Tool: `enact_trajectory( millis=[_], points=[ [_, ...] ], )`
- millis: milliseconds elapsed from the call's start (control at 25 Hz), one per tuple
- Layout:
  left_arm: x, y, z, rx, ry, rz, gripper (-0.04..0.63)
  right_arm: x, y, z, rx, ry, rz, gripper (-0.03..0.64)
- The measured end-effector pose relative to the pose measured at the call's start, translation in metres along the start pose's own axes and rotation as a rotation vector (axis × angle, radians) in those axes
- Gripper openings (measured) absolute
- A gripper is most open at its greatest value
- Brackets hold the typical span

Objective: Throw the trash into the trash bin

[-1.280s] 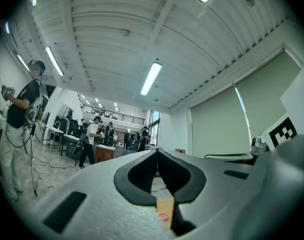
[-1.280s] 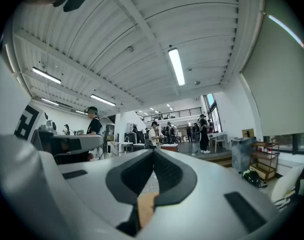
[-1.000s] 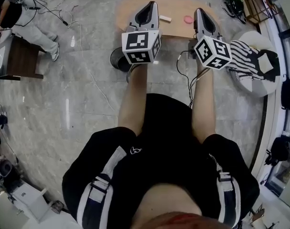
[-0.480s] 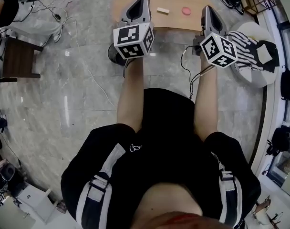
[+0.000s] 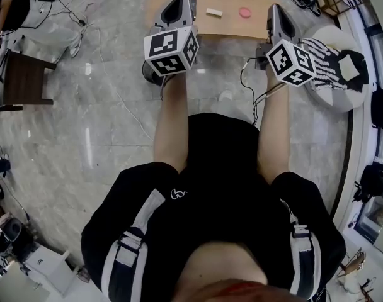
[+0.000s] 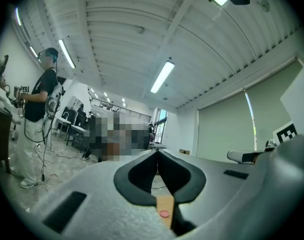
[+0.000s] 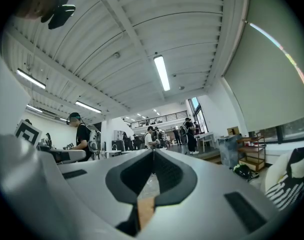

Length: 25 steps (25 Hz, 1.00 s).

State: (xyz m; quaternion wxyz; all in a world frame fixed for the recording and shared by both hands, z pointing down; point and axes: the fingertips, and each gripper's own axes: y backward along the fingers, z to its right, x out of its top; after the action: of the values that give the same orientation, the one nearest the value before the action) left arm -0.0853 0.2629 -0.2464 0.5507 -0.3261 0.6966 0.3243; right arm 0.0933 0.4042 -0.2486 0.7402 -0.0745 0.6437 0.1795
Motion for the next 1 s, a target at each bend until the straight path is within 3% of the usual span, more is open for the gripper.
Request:
enact_trajectory(
  millis=[600,1000],
  points=[
    [0.013,-0.046,-0.032,0.038,-0.03,0.034,0.011,-0.005,-0.066,0.007,0.051,-0.035,0.029,0.012],
    [-0.015,-0.141,-0.018,-0.017,-0.03,-0.001,0.011,-0.017,-0.137,0.07,0.015,-0.056,0.023,0.012]
  ],
)
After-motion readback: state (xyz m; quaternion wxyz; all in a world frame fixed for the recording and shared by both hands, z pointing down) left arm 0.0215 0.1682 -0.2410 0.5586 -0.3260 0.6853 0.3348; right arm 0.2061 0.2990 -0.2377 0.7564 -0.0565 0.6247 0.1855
